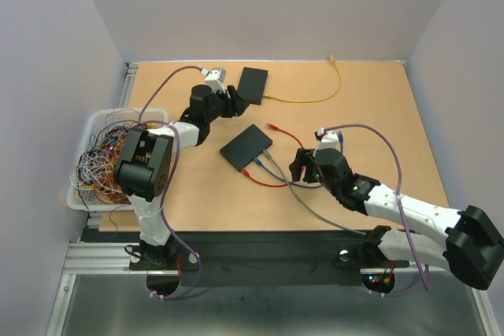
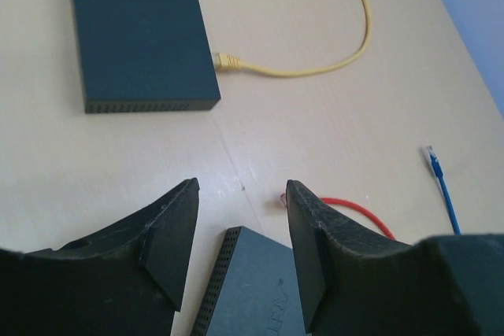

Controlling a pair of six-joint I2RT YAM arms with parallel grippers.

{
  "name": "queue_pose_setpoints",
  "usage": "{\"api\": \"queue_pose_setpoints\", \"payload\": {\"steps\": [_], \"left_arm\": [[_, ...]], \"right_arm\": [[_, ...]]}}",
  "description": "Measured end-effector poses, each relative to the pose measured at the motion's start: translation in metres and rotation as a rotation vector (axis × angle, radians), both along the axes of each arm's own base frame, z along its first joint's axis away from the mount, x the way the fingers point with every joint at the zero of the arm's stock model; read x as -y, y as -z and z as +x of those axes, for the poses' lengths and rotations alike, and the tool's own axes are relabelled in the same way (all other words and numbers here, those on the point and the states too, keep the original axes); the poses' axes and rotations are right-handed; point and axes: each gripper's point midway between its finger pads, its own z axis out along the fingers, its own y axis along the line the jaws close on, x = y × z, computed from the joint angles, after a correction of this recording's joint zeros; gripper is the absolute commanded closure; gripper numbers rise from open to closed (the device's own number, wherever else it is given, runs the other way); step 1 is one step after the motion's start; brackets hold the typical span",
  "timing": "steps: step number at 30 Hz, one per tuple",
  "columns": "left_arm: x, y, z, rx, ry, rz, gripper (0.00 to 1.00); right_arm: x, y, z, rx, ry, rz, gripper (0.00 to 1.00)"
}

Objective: Insert the plug into the switch port

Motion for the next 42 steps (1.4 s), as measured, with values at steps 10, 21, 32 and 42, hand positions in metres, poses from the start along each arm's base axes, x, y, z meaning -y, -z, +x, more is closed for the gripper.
{"api": "queue_pose_setpoints", "payload": {"steps": [10, 21, 32, 42], "left_arm": [[-0.040, -0.130, -0.047, 0.201, -0.111, -0.002, 0.41], [-0.174, -0.135, -0.164, 0.356, -0.651, -0.036, 0.40], [-0.248, -0.033, -0.192, 0.353, -0.972, 0.216, 0.36], [-0.241, -0.010, -0.153, 0.304, -0.921, 0.425, 0.24]], "right_arm": [[-0.008, -0.013, -0.021, -0.036, -0.064, 0.083, 0.21], [-0.009, -0.005, -0.034, -0.061, -0.107, 0.093, 0.21], [-0.009, 0.012, -0.041, -0.078, -0.145, 0.053, 0.21], [-0.014, 0.031, -0.040, -0.112, -0.167, 0.023, 0.21]]}}
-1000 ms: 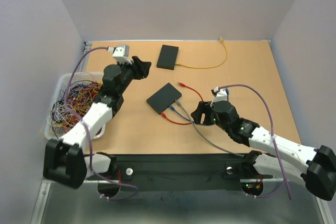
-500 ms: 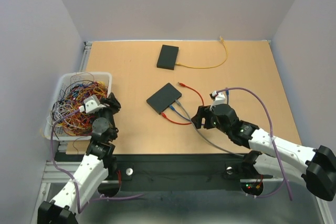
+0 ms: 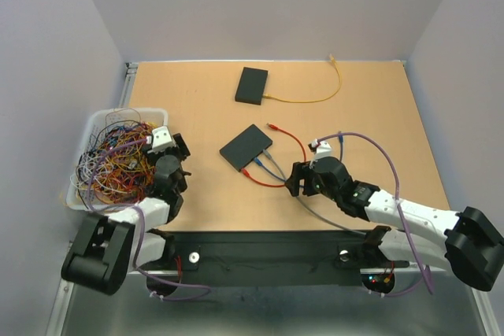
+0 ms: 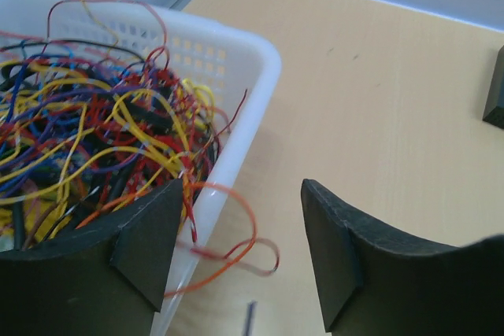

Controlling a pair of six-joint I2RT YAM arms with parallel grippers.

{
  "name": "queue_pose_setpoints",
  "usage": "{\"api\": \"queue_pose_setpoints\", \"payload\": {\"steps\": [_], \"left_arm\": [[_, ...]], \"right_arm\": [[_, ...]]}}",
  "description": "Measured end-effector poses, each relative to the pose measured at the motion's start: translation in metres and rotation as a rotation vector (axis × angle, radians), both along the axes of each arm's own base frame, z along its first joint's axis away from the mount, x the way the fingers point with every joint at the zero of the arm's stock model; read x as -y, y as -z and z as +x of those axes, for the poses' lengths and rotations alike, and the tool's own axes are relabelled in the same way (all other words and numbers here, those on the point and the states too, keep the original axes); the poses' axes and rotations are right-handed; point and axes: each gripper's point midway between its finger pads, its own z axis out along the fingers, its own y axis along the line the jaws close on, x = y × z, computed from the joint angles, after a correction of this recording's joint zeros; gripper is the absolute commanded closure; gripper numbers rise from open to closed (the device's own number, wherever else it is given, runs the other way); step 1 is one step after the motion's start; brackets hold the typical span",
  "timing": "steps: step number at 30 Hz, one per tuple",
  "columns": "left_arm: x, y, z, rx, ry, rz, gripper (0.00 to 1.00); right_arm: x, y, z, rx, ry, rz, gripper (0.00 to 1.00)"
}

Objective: Insert the plug into the switch port

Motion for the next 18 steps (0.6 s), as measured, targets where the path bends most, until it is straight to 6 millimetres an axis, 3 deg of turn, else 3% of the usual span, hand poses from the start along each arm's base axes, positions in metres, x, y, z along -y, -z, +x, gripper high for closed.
{"api": "queue_pose_setpoints", "payload": {"steps": [11, 18], "left_arm": [[0.012, -0.013, 0.074, -0.019, 0.142, 0.055, 0.27], [-0.008, -0.018, 0.066, 0.020, 0.122, 0.052, 0.28]], "right_arm": [[-0.006, -0.015, 0.003, 0.048, -0.020, 0.038, 0.21], [-0.007, -0.018, 0.005, 0.061, -0.023, 0.046, 0.21]]}}
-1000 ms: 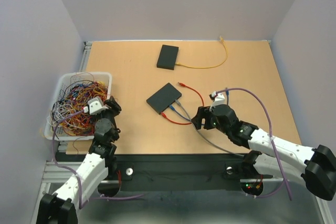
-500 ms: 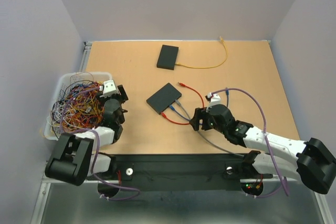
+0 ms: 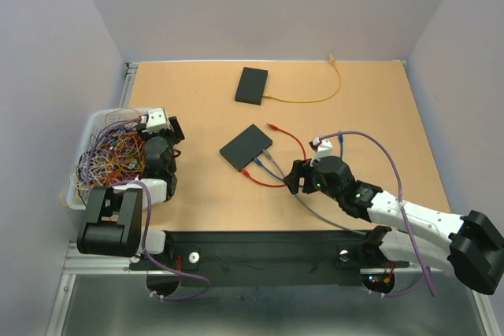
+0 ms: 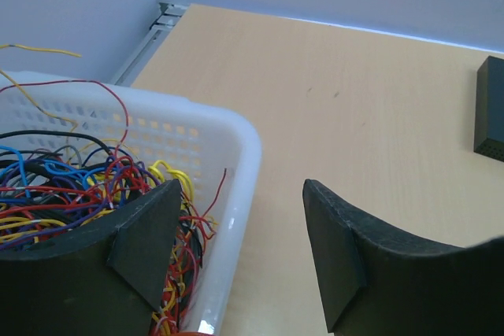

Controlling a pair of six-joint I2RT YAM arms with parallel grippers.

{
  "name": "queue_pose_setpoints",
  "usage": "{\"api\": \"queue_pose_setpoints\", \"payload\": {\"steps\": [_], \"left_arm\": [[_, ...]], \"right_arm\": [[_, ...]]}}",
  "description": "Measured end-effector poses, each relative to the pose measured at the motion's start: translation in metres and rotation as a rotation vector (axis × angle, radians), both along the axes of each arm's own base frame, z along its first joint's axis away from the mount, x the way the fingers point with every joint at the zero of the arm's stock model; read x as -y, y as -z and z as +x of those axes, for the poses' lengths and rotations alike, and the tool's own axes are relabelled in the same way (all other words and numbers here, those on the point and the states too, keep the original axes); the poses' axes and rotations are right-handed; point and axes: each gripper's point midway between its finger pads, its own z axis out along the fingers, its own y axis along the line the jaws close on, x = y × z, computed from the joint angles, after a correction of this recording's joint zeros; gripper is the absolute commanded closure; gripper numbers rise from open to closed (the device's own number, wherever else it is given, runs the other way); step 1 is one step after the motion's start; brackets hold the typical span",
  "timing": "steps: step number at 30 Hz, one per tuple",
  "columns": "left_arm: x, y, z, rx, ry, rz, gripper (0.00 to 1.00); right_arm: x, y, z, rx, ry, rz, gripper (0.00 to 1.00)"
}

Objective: Insert the plug into the switch port

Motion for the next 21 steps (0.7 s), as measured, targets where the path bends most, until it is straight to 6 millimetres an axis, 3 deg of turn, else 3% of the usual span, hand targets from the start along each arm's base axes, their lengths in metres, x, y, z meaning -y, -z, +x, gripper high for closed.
{"api": "queue_pose_setpoints", "payload": {"steps": [4, 8, 11, 14, 15, 21], "left_arm": [[-0.007, -0.003, 0.001, 0.032, -0.017, 0.004, 0.24], [-0.012, 0.022, -0.003, -0.023, -0.026, 0.009, 0.23], [-0.011, 0.022, -0.006, -0.007, -0.010, 0.020, 0.17], [-0.009, 0.022, -0.005, -0.005, 0.007, 0.026, 0.17], [-0.008, 0.022, -0.005, -0.004, 0.014, 0.029, 0.02], [-0.005, 0.022, -0.005, -0.003, 0.036, 0.041, 0.01]], "right_arm": [[0.000, -0.003, 0.000, 0.014, -0.004, 0.004, 0.21], [-0.001, -0.006, 0.001, 0.037, -0.008, 0.016, 0.21], [0.000, -0.003, 0.001, 0.042, -0.010, 0.018, 0.21], [-0.001, 0.001, 0.000, 0.035, -0.017, 0.015, 0.21], [-0.003, 0.004, 0.000, 0.030, -0.021, 0.014, 0.21], [-0.004, 0.005, 0.002, 0.039, -0.032, 0.004, 0.21]]}}
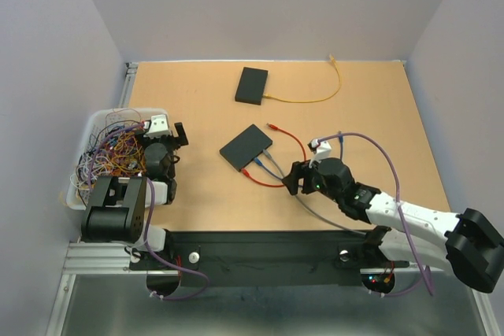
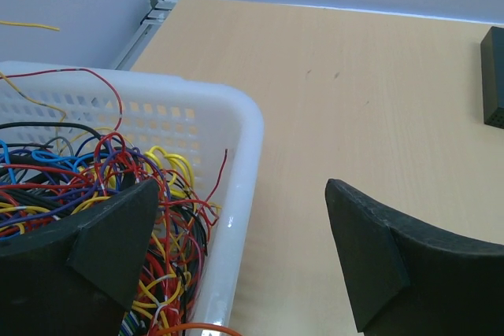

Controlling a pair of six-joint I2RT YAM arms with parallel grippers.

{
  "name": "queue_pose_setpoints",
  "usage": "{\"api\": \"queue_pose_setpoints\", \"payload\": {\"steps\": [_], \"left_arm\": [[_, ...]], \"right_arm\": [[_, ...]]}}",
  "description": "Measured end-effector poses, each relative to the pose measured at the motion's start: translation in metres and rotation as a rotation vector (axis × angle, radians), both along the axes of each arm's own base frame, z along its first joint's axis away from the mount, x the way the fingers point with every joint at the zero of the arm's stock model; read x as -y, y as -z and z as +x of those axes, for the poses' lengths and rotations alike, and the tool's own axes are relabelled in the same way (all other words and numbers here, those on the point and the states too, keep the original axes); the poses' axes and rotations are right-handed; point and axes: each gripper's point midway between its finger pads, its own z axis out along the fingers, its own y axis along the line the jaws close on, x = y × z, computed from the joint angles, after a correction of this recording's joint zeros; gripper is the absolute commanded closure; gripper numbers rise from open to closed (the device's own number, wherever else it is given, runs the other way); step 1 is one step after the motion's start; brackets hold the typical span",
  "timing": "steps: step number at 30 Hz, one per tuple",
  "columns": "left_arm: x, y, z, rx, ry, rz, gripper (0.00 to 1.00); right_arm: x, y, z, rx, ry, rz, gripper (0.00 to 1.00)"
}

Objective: Insert the plug into the switch port

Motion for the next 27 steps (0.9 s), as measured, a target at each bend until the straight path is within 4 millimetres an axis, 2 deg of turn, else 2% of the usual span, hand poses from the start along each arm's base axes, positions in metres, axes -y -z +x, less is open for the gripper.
{"api": "queue_pose_setpoints", "payload": {"steps": [3, 4, 6, 8, 13, 16, 20, 22, 25, 27], "left_arm": [[0.001, 0.000, 0.000, 0.000, 0.004, 0.002, 0.01], [0.001, 0.000, 0.000, 0.000, 0.005, 0.002, 0.01], [0.001, 0.000, 0.000, -0.001, 0.006, 0.004, 0.01], [0.001, 0.000, 0.000, -0.001, 0.006, 0.004, 0.01], [0.001, 0.000, 0.000, -0.001, 0.007, 0.005, 0.01], [0.001, 0.000, 0.000, -0.001, 0.008, 0.005, 0.01], [0.001, 0.000, 0.000, -0.001, 0.009, 0.006, 0.01], [0.001, 0.000, 0.000, -0.001, 0.009, 0.006, 0.01], [0.001, 0.000, 0.000, -0.001, 0.010, 0.007, 0.01], [0.001, 0.000, 0.000, -0.001, 0.010, 0.007, 0.01]], "right_arm": [[-0.002, -0.010, 0.002, 0.044, -0.020, 0.009, 0.18], [-0.004, -0.014, 0.001, 0.061, -0.036, 0.019, 0.00], [-0.013, -0.022, -0.001, 0.093, -0.095, 0.044, 0.00], [-0.024, -0.021, -0.003, 0.103, -0.161, 0.040, 0.00], [-0.049, 0.006, 0.006, 0.001, -0.226, -0.025, 0.00], [-0.066, 0.013, 0.012, -0.037, -0.257, -0.029, 0.01], [-0.100, 0.016, 0.016, -0.066, -0.320, -0.013, 0.03], [-0.122, 0.018, 0.014, -0.072, -0.362, -0.011, 0.04], [-0.167, 0.020, 0.007, -0.070, -0.438, -0.009, 0.04], [-0.186, 0.026, 0.001, -0.075, -0.473, -0.015, 0.04]]}}
